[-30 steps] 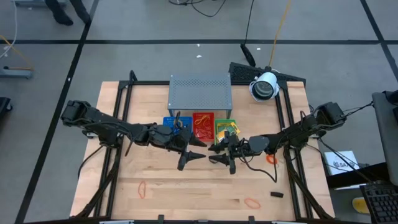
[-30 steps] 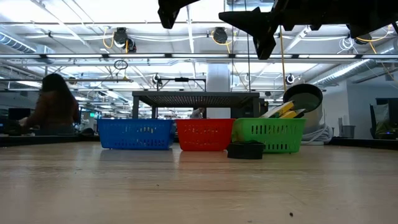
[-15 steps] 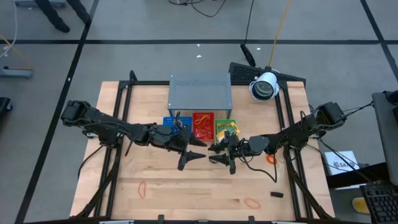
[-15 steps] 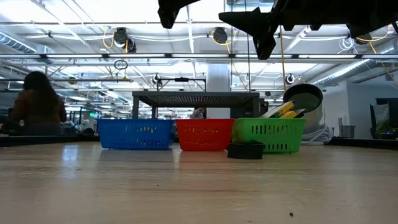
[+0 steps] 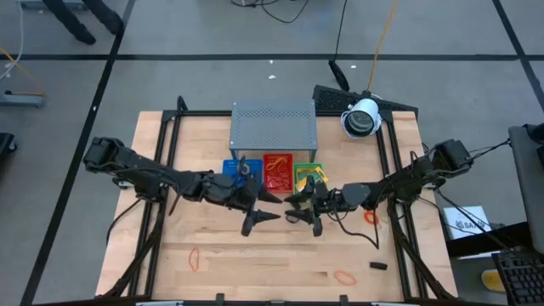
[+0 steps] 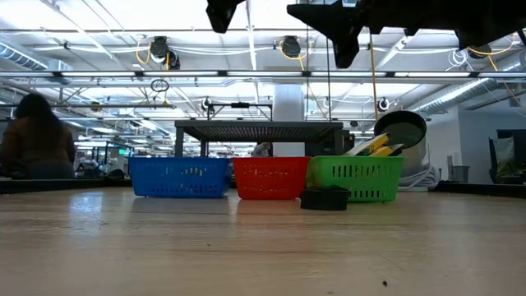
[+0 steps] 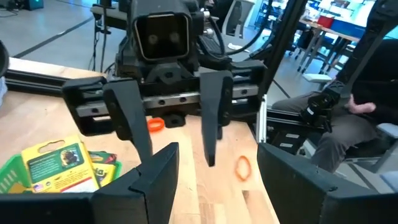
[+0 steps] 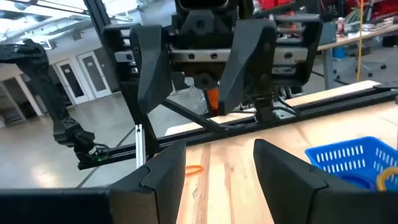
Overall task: Pick & Place Office Desk Supplies
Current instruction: Put the black rubber band into the red bin
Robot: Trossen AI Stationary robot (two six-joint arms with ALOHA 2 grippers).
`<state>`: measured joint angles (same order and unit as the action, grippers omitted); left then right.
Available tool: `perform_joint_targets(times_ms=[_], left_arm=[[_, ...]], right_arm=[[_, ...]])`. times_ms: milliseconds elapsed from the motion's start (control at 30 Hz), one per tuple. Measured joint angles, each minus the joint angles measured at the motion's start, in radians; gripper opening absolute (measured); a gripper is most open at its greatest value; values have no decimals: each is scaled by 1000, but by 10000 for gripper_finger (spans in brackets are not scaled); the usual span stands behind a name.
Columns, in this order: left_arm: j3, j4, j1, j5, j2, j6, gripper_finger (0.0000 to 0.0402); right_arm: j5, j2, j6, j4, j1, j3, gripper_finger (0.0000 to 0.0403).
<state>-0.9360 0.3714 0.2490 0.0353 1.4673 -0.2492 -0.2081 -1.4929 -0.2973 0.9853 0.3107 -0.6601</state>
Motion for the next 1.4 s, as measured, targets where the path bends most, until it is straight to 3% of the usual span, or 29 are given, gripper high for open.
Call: perform_joint_targets(times_ms=[833,967,1400], left_arm=[[-1,-93,27,2,0,-76,225],[-1,-86,27,4,0,-74,225],[-1,-15,27,49,0,-67,225]], right_arm=[[7,0,30,61,-66,0,183],[57,0,23,59,-76,0,183],[55,0,-31,56,-52,0,183]])
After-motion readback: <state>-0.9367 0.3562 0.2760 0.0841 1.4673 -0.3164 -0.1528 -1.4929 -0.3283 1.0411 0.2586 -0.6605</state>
